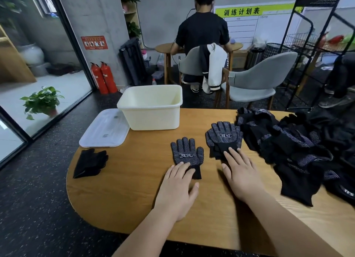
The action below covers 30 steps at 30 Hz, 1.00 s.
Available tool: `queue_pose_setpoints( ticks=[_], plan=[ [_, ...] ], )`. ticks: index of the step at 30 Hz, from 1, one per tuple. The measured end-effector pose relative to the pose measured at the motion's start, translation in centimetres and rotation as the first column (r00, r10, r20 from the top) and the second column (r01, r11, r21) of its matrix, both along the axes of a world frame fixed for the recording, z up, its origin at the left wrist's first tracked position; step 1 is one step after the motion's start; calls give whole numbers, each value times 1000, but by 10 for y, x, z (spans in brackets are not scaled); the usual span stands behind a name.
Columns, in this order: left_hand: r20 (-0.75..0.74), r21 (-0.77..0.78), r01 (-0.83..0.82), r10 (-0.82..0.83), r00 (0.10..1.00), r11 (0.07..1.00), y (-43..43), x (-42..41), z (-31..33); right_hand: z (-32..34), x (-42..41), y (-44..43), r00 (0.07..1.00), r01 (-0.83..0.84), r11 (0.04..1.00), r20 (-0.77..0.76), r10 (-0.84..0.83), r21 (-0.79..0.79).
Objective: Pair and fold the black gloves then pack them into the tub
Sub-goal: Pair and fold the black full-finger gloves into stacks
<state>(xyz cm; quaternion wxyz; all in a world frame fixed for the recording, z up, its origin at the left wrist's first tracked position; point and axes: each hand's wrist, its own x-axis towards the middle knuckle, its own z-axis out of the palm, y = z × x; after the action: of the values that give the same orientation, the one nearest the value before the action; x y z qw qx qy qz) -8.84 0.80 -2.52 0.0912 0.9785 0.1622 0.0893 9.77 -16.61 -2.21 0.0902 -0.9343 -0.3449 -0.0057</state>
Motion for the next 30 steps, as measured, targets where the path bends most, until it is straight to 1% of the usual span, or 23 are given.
queue_pose_setpoints(
  ticks=[4,8,14,15,17,19,20,22,25,27,30],
  plan=[
    [-2,-9,4,-4,1000,1000,0,-1,-2,-3,0,-2,999,-35,999,17,34,37],
    [10,-8,5,-5,1000,1000,0,-1,-2,-5,2,-2,999,-48,999,12,48,24],
    [29,-6,-1,1,1000,1000,-1,-2,-2,-9,3,-3,997,-58,998,43,57,27],
    [35,-5,0,0,999,1000,-1,-2,-2,-8,2,-3,997,-61,997,56,58,50],
    [44,-4,2,-2,999,1000,-1,-3,-2,-5,-2,-5,993,-55,984,110,37,168],
    [52,-6,1,-1,999,1000,-1,-3,-3,0,-9,-9,975,-65,952,223,-4,300],
    [59,-6,0,1,998,1000,-1,-3,-3,2,-14,-12,955,-94,935,297,-13,343],
    [81,-2,-7,7,997,1000,-1,-3,-4,2,-24,-18,898,-199,905,439,16,375],
    [116,13,-8,7,993,1000,-1,-3,-4,-5,-40,-30,826,-338,866,558,85,369],
    [134,11,-3,1,991,1000,-2,-4,-4,-11,-48,-38,813,-410,832,563,148,374],
    [130,14,17,-19,991,1000,-2,-4,-4,-15,-60,-45,836,-449,821,492,245,354]
  ],
)
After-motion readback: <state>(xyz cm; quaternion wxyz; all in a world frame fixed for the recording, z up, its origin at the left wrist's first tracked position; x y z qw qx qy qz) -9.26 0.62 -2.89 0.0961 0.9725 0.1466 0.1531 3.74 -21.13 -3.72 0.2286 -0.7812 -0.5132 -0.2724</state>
